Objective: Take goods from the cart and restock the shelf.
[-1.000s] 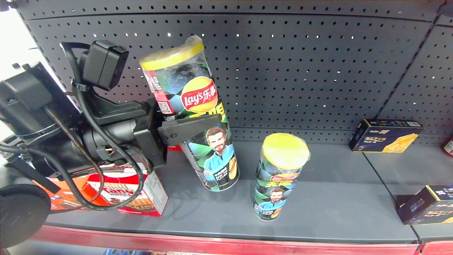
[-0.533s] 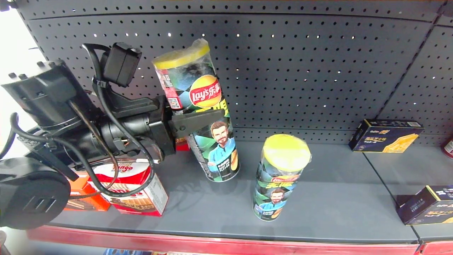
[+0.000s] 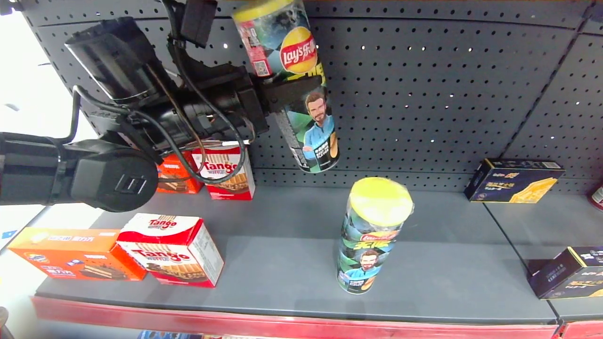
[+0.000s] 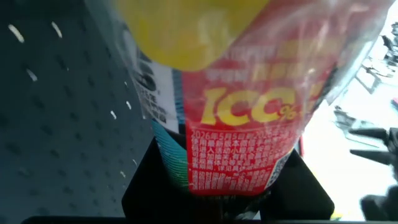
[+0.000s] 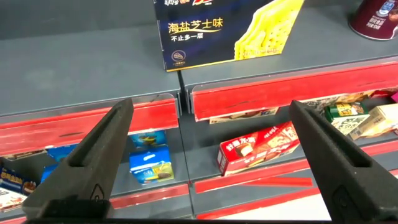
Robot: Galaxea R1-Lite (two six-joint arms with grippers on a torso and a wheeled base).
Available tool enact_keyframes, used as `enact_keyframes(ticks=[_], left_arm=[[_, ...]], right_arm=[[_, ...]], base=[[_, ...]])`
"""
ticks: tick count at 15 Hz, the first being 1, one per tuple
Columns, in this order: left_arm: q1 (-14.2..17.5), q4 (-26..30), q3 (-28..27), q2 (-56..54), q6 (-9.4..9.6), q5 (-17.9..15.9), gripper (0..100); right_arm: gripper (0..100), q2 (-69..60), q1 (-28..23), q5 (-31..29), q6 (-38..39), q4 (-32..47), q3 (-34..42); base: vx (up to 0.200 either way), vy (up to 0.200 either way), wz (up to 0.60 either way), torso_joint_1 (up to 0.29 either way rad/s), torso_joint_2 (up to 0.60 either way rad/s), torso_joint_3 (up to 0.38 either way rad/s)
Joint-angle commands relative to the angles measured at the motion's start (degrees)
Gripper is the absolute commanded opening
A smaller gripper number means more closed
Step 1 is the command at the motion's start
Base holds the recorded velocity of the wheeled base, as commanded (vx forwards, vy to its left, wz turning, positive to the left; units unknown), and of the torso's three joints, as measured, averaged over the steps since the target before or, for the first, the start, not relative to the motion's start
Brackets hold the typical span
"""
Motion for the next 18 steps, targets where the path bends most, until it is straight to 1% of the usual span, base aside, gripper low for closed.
enact_keyframes(ticks=[1,2,3,4,5,6,7,8,10,11,12,13,16,17,18], left_arm=[[-0.7,0.4,0.1,1.4,0.03,0.0,0],[-1.1,0.3,1.3,1.5,0.21,0.3,0],[-1.1,0.5,2.8,1.3,1.44,0.3,0],[-0.5,1.3,3.9,1.1,4.60,0.1,0],[-0.3,2.4,4.3,1.1,6.10,0.1,0],[0.3,7.9,4.4,1.0,11.11,0.1,0],[0.2,10.2,3.9,1.0,12.60,0.1,0],[0.1,13.7,2.6,1.1,14.62,0.2,0],[0.2,16.0,2.0,1.2,17.70,0.3,0],[-0.1,19.6,1.6,1.1,18.40,0.3,0],[-0.5,23.8,-0.3,1.1,18.58,0.2,0],[-0.9,28.1,-3.9,1.2,18.67,0.2,0],[-1.7,34.0,-13.5,4.0,18.93,0.2,0],[-1.9,35.6,-14.8,4.5,19.10,0.2,0],[-2.2,37.0,-15.5,4.8,20.60,0.2,0]], right_arm=[[100,0.3,0.0,0.0,0.1,0.0,0.0],[100,0.3,0.0,0.0,0.1,0.0,0.0],[100,0.3,0.0,0.0,0.0,0.0,0.0],[100,0.3,0.0,0.0,0.1,0.0,0.0],[100,0.3,0.0,0.0,0.1,0.0,0.0],[100,0.3,0.0,0.0,0.0,0.0,0.0],[100,0.3,0.0,0.0,0.1,0.0,0.0],[100,0.3,0.0,0.0,0.0,0.0,0.0],[100,0.3,0.0,0.0,0.0,0.0,0.0],[100,0.3,0.0,0.0,0.0,0.0,0.0],[100,0.3,0.0,0.0,0.1,0.0,0.0],[100,0.3,0.0,0.0,0.0,0.0,0.0],[100,0.3,0.0,0.0,0.1,0.0,0.0],[100,0.3,0.0,0.0,0.0,0.0,0.0],[100,0.3,0.0,0.0,0.1,0.0,0.0]], base=[[0.000,0.000,0.00,0.000,0.00,0.000],[0.000,0.000,0.00,0.000,0.00,0.000],[0.000,0.000,0.00,0.000,0.00,0.000],[0.000,0.000,0.00,0.000,0.00,0.000],[0.000,0.000,0.00,0.000,0.00,0.000],[0.000,0.000,0.00,0.000,0.00,0.000],[0.000,0.000,0.00,0.000,0.00,0.000],[0.000,0.000,0.00,0.000,0.00,0.000],[0.000,0.000,0.00,0.000,0.00,0.000],[0.000,0.000,0.00,0.000,0.00,0.000],[0.000,0.000,0.00,0.000,0.00,0.000],[0.000,0.000,0.00,0.000,0.00,0.000],[0.000,0.000,0.00,0.000,0.00,0.000],[0.000,0.000,0.00,0.000,0.00,0.000],[0.000,0.000,0.00,0.000,0.00,0.000]])
